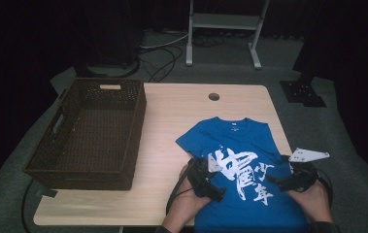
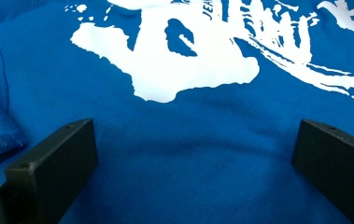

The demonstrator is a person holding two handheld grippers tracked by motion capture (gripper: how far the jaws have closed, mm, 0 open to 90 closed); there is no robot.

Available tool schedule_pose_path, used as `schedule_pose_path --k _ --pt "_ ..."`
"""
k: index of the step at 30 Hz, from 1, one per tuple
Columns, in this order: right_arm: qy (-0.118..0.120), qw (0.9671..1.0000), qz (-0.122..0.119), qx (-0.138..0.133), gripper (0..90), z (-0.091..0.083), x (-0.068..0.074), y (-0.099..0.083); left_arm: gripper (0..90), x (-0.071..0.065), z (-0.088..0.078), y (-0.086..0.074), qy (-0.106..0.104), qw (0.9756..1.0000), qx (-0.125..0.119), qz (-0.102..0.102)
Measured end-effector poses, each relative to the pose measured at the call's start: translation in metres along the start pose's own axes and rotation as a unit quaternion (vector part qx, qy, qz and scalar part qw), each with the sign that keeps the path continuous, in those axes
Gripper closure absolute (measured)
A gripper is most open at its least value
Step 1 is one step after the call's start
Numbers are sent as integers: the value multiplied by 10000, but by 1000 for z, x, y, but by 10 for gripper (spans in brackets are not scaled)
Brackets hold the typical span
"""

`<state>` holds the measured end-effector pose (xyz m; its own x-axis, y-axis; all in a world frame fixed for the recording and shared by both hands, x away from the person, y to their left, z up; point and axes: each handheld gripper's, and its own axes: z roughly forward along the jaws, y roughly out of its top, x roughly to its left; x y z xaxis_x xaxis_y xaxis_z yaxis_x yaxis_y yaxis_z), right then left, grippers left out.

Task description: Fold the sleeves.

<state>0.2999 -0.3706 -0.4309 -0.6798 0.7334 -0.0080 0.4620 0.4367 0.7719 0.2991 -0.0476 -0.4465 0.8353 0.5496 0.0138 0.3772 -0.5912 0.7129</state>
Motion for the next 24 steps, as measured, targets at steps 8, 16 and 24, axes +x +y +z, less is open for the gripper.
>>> schedule_pose_path --k 8,16,24 --pt "296 9991 -87 291 0 17 28 -2 0 0 0 0 5 10000 -6 -1" --pt "249 9984 -119 500 0 22 31 -4 0 1 -1 0 -14 10000 -8 6" --pt "242 9985 -116 480 0 22 31 -4 0 12 -7 2 -70 9998 -164 -54"
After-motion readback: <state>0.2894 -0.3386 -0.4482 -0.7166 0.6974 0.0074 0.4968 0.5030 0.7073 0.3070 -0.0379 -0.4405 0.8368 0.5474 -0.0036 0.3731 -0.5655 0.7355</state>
